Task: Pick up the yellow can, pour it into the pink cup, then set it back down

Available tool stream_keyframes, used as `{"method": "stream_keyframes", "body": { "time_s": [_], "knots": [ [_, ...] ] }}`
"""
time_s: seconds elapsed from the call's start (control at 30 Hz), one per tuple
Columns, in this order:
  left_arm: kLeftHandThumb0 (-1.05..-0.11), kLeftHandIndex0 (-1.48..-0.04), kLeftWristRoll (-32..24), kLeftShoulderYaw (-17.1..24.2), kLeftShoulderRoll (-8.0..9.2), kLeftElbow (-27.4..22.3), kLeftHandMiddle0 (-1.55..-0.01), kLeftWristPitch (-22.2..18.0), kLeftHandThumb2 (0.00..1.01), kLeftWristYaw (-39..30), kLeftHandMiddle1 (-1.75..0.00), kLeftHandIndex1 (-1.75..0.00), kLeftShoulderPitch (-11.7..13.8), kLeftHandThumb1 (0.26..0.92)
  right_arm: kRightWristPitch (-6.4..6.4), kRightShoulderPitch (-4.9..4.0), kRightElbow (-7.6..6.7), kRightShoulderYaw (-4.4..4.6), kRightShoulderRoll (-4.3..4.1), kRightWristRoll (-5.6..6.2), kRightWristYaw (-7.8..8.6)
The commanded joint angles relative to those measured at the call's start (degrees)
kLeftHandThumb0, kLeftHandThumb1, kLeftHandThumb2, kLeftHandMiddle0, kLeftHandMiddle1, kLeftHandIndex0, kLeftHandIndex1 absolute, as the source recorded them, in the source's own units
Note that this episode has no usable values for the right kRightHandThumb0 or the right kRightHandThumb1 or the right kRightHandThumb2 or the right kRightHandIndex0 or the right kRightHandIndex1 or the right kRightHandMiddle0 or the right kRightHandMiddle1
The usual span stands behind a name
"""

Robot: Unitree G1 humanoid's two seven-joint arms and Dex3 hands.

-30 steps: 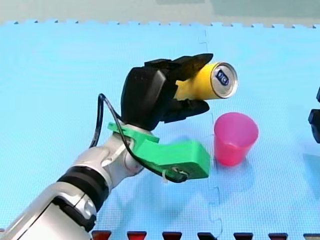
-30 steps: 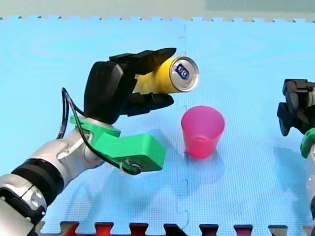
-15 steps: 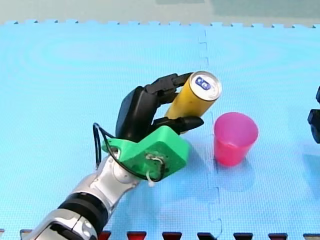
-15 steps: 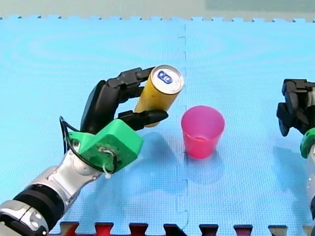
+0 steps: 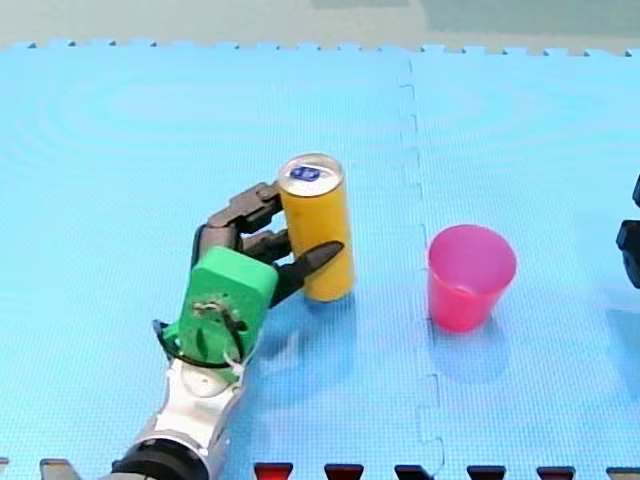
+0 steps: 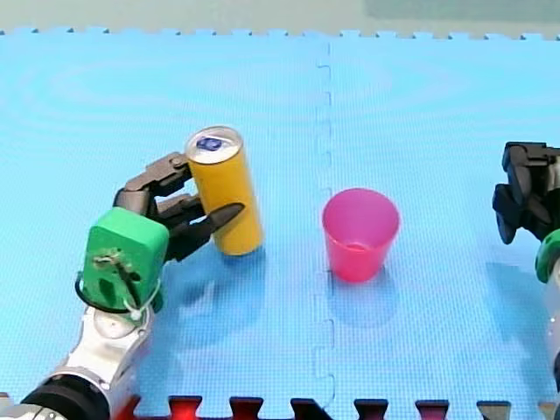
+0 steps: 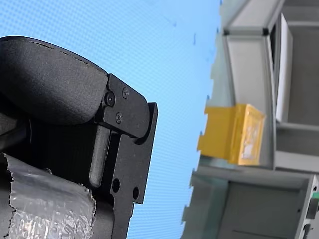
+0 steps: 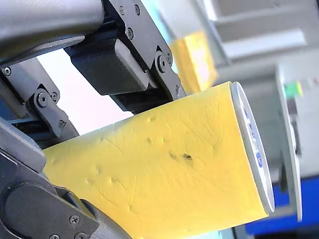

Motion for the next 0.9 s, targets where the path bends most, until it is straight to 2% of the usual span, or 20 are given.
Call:
{"method": "stream_keyframes", "body": {
  "time_s": [0.0, 0.3, 0.53, 0.73, 0.87],
  "knots": [
    [-0.381, -1.17, -4.85, 7.25, -0.29, 1.07, -1.28, -1.79, 0.0, -2.34, -0.01, 0.0, 1.97, 0.863, -0.39, 0.97, -0.46, -0.15, -2.18, -0.12, 0.27],
    [-0.375, -1.15, -2.19, 10.62, 0.55, 2.26, -1.27, -1.81, 0.0, -3.55, 0.0, 0.0, 2.56, 0.859, -0.01, 1.03, -0.66, -0.12, -2.44, 0.07, 0.42],
    [-0.371, -1.13, 2.26, 11.23, 0.96, 3.45, -1.25, -5.89, 0.0, -2.63, 0.0, 0.0, 4.04, 0.862, 0.22, 0.97, -0.66, -0.13, -2.62, 0.14, 0.49],
    [-0.379, -1.14, 6.59, 10.12, 0.48, 4.91, -1.25, -9.12, 0.0, -1.05, 0.0, 0.0, 5.19, 0.865, 0.41, 0.94, -0.67, -0.33, -2.71, 0.37, 0.65],
    [-0.383, -1.14, 11.74, 7.75, 0.71, 5.5, -1.26, -8.81, 0.0, 4.92, 0.0, 0.0, 5.3, 0.869, 0.5, 0.93, -0.68, -0.4, -2.72, 0.45, 0.72]
  ]
}}
